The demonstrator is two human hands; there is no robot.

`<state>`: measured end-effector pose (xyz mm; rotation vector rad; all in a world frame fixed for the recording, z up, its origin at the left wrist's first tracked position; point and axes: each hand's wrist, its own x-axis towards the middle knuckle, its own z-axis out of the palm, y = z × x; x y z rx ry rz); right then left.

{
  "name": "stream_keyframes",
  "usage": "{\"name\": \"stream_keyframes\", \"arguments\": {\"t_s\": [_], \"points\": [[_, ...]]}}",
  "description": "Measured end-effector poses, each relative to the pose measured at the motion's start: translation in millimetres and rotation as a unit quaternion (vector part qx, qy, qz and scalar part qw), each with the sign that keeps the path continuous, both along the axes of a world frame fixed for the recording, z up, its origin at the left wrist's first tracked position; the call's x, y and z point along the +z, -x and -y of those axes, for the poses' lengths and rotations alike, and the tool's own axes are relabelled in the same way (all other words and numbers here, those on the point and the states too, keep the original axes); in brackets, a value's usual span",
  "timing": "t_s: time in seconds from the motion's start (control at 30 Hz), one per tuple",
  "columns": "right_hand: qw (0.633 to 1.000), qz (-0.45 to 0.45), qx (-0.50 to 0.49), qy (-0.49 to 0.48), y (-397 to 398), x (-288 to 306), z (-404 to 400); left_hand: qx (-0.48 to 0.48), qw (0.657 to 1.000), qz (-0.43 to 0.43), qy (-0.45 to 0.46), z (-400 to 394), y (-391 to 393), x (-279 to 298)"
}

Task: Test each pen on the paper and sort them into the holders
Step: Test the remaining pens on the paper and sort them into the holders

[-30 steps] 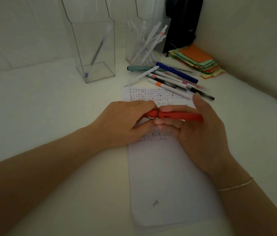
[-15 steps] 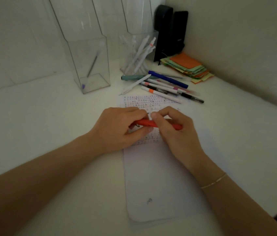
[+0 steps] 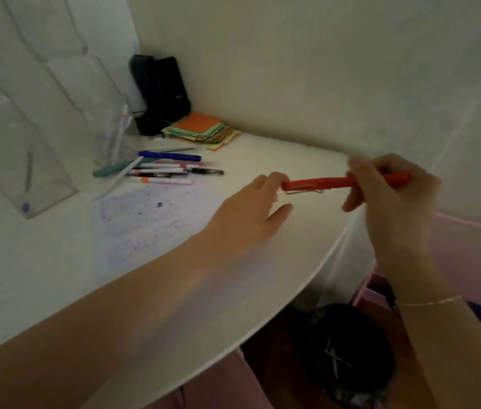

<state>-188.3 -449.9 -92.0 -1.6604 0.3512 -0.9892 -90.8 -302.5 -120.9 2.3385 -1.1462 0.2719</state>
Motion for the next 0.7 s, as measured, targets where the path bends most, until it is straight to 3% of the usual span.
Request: {"name": "stream_keyframes", "arguments": {"t_s": [0.1, 0.17, 0.3, 0.37, 0.47, 0.57, 0.7], "points": [[0.983, 0.004, -0.181, -0.007, 51, -31, 54, -0.044, 0.996, -0.022, -0.068, 52, 15, -16], [0.974, -0.060, -0.220, -0.016, 73, -64, 75, -0.056, 0.993, 0.021, -0.104, 75, 22, -24], [0.933, -0.325, -0.153, -0.003, 85, -154, 98, -0.047, 0.989, 0.082, -0.115, 91, 22, -30], [0.905, -0.411, -0.101, -0.027, 81, -195, 104, -0.047, 0.987, 0.093, -0.121, 90, 21, -30], [0.860, -0.508, -0.045, 0.014, 73, -224, 104, -0.053, 0.985, 0.105, -0.124, 88, 22, -31], [0.855, -0.511, -0.070, 0.051, 63, -218, 109, -0.059, 0.984, 0.110, -0.127, 88, 20, -31], [0.928, -0.345, -0.138, 0.035, 45, -149, 108, -0.073, 0.993, 0.047, -0.085, 76, 14, -16]]}}
